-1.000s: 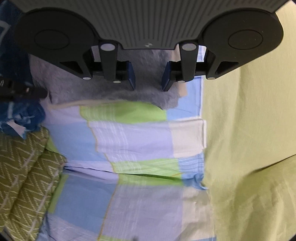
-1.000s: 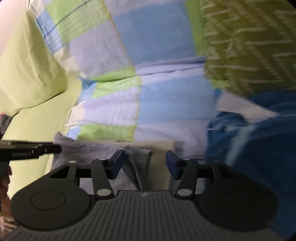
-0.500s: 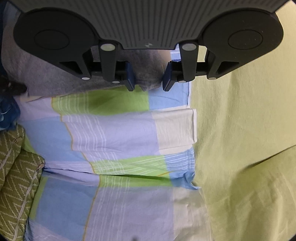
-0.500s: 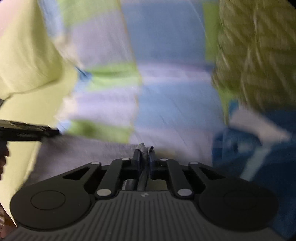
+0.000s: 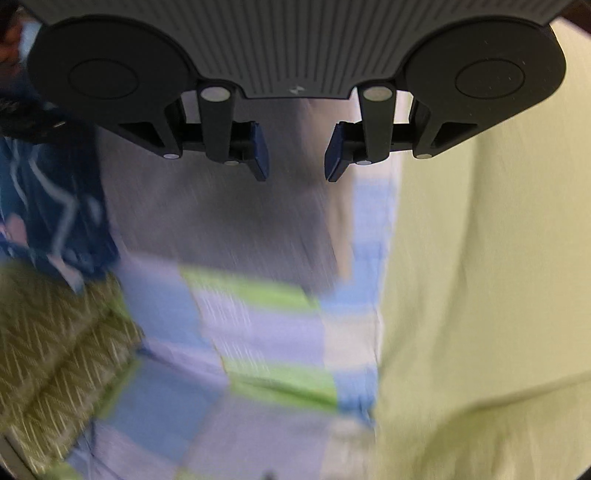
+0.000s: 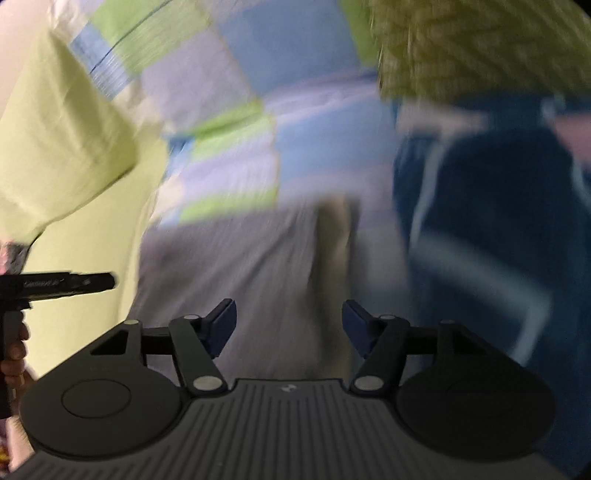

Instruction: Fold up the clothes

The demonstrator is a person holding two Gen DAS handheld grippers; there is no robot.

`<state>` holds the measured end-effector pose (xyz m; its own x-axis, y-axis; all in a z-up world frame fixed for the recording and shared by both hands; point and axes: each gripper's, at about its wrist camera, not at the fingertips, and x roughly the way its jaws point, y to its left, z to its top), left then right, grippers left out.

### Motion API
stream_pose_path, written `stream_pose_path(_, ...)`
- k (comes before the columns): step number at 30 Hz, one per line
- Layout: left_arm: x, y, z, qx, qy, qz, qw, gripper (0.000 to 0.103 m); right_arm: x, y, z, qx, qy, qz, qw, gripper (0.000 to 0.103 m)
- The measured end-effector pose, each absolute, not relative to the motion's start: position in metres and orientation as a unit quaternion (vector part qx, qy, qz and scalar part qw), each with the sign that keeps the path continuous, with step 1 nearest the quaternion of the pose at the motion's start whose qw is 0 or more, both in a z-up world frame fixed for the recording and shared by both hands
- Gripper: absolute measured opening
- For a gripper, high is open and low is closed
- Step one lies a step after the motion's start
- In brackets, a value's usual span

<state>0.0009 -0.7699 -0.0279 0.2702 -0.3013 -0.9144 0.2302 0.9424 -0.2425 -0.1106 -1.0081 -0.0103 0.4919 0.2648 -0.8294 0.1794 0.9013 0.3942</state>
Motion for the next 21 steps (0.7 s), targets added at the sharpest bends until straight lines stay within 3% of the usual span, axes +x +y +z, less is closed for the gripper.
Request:
stream_pose_path(1, -0.001, -0.771, -0.032, -0.034, 0.585, -0.163, 0.794, 0.04, -0.113, -1.004, -0.014, 0.221, 0.51, 0.028, 0.831, 0.039)
stream_pose_path(7, 0.009, -0.77, -0.056, -0.077, 0.604, -0.146, 0.78, 0.044, -0.124, -1.001, -0.03, 0.256, 0.497, 0.013, 0.829, 0.038)
stream_pose_path(18, 0.014, -0.774, -0.064, -0.01, 0.603, -0.143, 0.785, 0.044, -0.115, -1.026, -0.055, 0.378, 0.43, -0.092, 0.815, 0.039)
stream_pose_path(20, 0.014, -0.777, -0.063, 0.002, 0.601, -0.146, 0.786, 0.044, -0.114, -1.022, -0.051, 0.371, 0.411, -0.083, 0.829, 0.022)
stream_pose_path(21, 0.014, -0.778, -0.06, 0.012, 0.598, -0.151, 0.787, 0.044, -0.112, -1.016, -0.045, 0.348, 0.405, -0.077, 0.842, 0.007)
